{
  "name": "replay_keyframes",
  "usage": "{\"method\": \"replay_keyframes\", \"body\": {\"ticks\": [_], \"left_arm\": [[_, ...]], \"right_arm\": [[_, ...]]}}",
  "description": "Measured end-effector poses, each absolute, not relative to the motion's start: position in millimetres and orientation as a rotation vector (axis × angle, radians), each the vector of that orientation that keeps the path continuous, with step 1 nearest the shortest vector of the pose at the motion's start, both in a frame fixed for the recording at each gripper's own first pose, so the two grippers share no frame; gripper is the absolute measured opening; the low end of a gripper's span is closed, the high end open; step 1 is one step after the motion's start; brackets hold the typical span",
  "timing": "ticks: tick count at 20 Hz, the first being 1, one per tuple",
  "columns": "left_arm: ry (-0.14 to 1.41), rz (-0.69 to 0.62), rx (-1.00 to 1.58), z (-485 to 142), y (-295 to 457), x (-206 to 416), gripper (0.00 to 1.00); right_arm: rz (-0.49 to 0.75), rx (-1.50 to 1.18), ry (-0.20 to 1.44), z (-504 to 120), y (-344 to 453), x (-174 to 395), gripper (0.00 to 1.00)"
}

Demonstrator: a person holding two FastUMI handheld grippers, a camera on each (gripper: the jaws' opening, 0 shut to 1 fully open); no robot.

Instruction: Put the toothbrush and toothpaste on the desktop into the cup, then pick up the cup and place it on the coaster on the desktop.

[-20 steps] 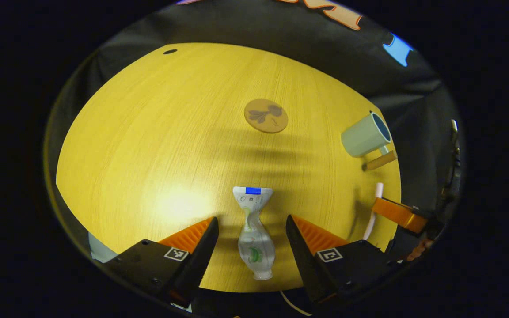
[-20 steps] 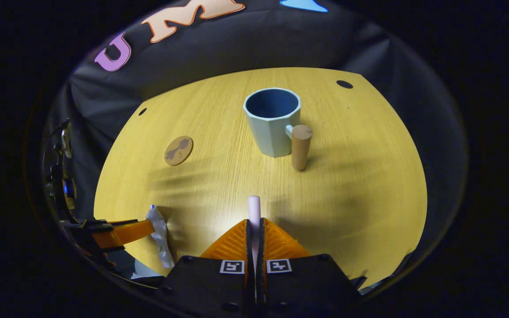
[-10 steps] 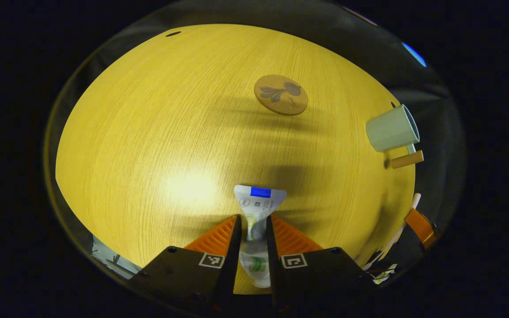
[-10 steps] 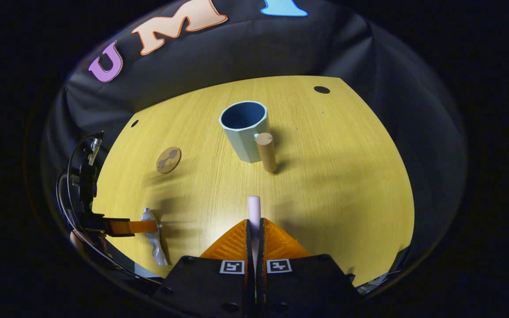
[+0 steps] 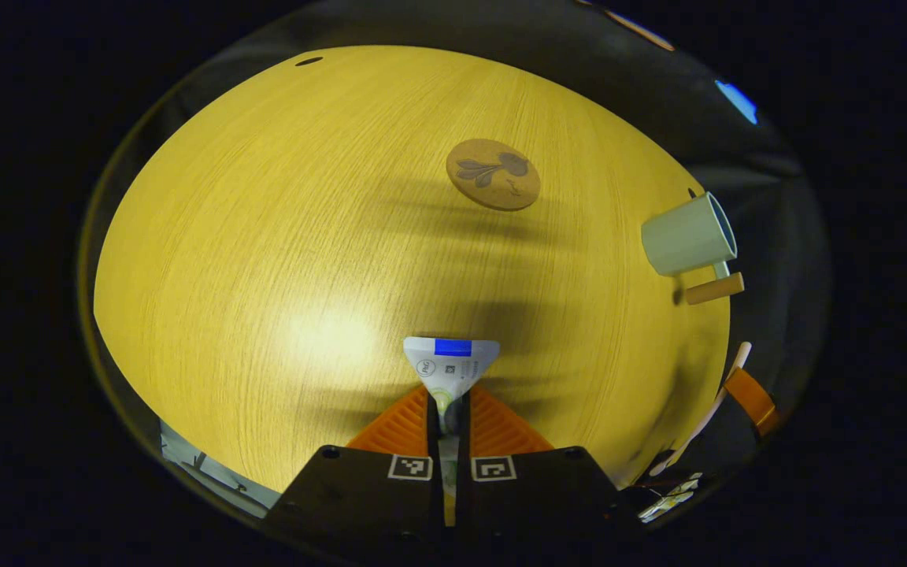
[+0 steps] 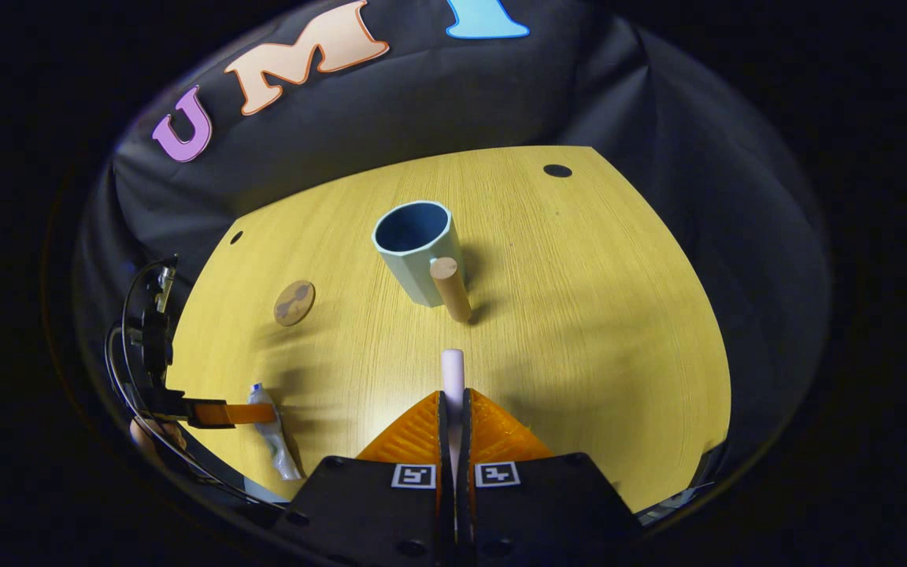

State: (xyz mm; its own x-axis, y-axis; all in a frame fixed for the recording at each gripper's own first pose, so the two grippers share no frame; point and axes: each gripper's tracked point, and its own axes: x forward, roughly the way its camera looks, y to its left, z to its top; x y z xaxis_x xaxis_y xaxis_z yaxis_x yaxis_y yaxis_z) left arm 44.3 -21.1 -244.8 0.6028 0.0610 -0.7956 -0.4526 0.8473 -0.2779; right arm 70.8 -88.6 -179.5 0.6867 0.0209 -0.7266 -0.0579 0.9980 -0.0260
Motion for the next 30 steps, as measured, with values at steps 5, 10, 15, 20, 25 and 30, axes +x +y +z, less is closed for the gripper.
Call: {"method": "replay_keyframes", "body": {"ticks": [5, 10, 15, 20, 25, 30], "left_arm": [[0.683, 0.169, -0.45, -196.0, -33.5, 56.6, 0.02], [0.48, 0.069, -0.303, -136.4, -31.2, 71.3, 0.01], [0.292, -0.046, -0.172, -77.9, -37.0, 101.8, 0.01], [0.153, -0.129, -0.007, -40.9, -33.1, 122.7, 0.01], [0.007, -0.207, 0.019, -4.2, -49.3, 145.9, 0.01], [-0.151, -0.283, -0.03, 39.9, -72.4, 182.1, 0.01]], "right_arm": [[0.103, -0.007, 0.684, -144.2, -65.8, 82.9, 0.04], [0.191, 0.055, 0.473, -87.1, -24.9, 108.4, 0.04], [0.205, 0.167, 0.254, -27.7, -4.9, 150.8, 0.04], [0.144, 0.258, 0.118, 2.9, -18.3, 196.8, 0.04], [0.082, 0.217, 0.039, -7.3, -39.3, 244.3, 0.03], [0.055, 0.142, 0.024, -39.2, -41.3, 269.9, 0.04]]}}
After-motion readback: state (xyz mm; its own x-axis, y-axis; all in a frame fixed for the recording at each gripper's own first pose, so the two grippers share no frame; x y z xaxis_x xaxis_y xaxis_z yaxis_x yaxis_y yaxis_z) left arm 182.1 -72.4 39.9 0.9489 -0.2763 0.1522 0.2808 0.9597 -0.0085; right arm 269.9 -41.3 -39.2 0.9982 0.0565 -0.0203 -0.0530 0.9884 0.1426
